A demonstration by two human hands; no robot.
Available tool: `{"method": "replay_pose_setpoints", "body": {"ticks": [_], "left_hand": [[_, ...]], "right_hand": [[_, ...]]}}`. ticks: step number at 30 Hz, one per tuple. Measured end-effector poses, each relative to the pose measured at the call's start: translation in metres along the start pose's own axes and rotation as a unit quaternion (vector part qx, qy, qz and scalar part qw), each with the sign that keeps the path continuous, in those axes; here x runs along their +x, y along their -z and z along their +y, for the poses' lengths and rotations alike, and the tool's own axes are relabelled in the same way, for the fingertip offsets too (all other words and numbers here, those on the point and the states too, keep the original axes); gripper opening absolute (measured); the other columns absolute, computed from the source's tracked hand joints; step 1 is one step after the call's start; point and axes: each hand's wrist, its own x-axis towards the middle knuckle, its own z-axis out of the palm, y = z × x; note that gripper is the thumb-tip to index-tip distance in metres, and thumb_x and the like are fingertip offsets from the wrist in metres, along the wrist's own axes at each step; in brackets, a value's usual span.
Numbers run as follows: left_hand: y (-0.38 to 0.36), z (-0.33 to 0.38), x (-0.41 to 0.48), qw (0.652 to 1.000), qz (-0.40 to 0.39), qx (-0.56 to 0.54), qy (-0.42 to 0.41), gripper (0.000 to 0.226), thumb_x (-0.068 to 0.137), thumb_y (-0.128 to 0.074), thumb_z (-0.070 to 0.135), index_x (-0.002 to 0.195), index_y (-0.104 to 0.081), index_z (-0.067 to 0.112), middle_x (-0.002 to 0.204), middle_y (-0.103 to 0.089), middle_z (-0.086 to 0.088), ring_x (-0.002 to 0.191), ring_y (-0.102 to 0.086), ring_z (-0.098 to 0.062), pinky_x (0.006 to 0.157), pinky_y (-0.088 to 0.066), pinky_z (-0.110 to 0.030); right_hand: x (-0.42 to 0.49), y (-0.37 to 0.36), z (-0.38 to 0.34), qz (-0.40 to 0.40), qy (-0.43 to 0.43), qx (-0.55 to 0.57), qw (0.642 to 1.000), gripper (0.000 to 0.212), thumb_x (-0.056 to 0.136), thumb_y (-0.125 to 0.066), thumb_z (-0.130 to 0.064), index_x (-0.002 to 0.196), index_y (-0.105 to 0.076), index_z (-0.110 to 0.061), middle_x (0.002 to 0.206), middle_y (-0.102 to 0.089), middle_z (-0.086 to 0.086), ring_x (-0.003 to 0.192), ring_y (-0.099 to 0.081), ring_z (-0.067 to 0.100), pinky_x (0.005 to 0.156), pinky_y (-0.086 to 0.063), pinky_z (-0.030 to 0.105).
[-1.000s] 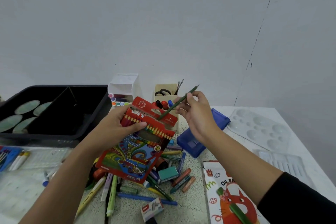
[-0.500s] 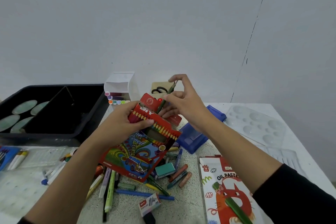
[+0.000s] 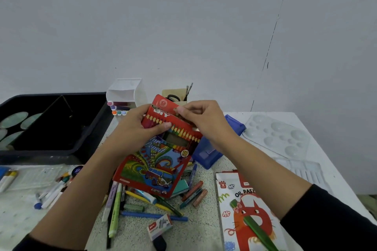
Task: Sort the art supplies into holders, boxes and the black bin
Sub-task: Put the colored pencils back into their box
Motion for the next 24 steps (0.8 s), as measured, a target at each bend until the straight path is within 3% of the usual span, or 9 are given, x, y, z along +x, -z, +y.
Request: {"method": "replay_pose_setpoints", "body": {"ticks": [9,11,14,18,20,22,24], "left_hand": [[-0.014,0.008,0.002,1.000,-0.015,-0.004,0.004,0.039,0.081,-0.079,0.037,0.116,-0.065,0.028,0.100,-0.077,0.006,0.088,-0.075,-0.011,0.079,-0.062,-0.038],[-0.020,0.008,0.002,1.000,-0.017,-0.009,0.012,0.037,0.082,-0.079,0.037,0.116,-0.065,0.031,0.100,-0.076,0.007,0.088,-0.075,-0.010,0.082,-0.062,-0.039],[-0.028,0.003,0.003,0.998,-0.024,-0.046,0.037,0.040,0.084,-0.078,0.035,0.121,-0.062,0.031,0.105,-0.076,0.006,0.094,-0.074,-0.014,0.085,-0.061,-0.045],[-0.034,-0.007,0.002,0.986,-0.022,-0.144,0.083,0.039,0.086,-0.077,0.027,0.121,-0.059,0.031,0.109,-0.075,-0.001,0.096,-0.075,-0.024,0.083,-0.061,-0.051],[-0.043,-0.011,-0.002,0.978,-0.019,-0.187,0.096,0.038,0.089,-0.074,0.020,0.121,-0.056,0.030,0.110,-0.074,-0.004,0.095,-0.075,-0.026,0.078,-0.062,-0.047],[-0.057,-0.018,-0.009,0.973,-0.027,-0.203,0.102,0.040,0.091,-0.072,0.015,0.123,-0.053,0.031,0.111,-0.073,-0.005,0.096,-0.075,-0.027,0.076,-0.062,-0.046],[-0.071,-0.027,-0.016,0.974,-0.043,-0.200,0.101,0.046,0.092,-0.070,0.011,0.126,-0.049,0.035,0.112,-0.073,-0.005,0.097,-0.075,-0.026,0.078,-0.062,-0.049]], "right_hand": [[-0.005,0.016,-0.008,-0.044,-0.018,-0.030,0.998,0.021,0.090,-0.074,-0.033,0.087,-0.080,-0.013,0.090,-0.078,-0.001,0.081,-0.074,0.015,0.075,-0.062,0.031],[-0.009,0.023,-0.006,-0.035,0.015,-0.097,0.995,0.031,0.093,-0.068,-0.040,0.087,-0.080,-0.011,0.091,-0.075,-0.004,0.080,-0.070,0.007,0.072,-0.057,0.024],[-0.021,0.048,0.006,0.045,0.110,-0.191,0.974,0.027,0.096,-0.063,-0.040,0.087,-0.076,-0.018,0.087,-0.068,-0.012,0.079,-0.061,0.000,0.069,-0.045,0.012],[-0.048,0.093,0.046,0.085,0.082,-0.249,0.961,0.031,0.095,-0.065,-0.032,0.071,-0.063,-0.013,0.065,-0.059,-0.001,0.060,-0.050,0.008,0.063,-0.045,0.028],[-0.060,0.109,0.063,0.022,0.007,-0.330,0.944,0.027,0.089,-0.072,-0.036,0.073,-0.061,-0.017,0.068,-0.062,-0.005,0.062,-0.055,0.006,0.066,-0.052,0.030],[-0.074,0.117,0.072,-0.104,-0.093,-0.423,0.895,0.031,0.081,-0.078,-0.050,0.092,-0.063,-0.025,0.090,-0.067,-0.011,0.081,-0.063,0.006,0.079,-0.057,0.030],[-0.085,0.118,0.080,-0.198,-0.136,-0.490,0.838,0.062,0.073,-0.081,-0.058,0.123,-0.056,-0.032,0.115,-0.061,-0.014,0.105,-0.058,0.007,0.091,-0.050,0.026]]}}
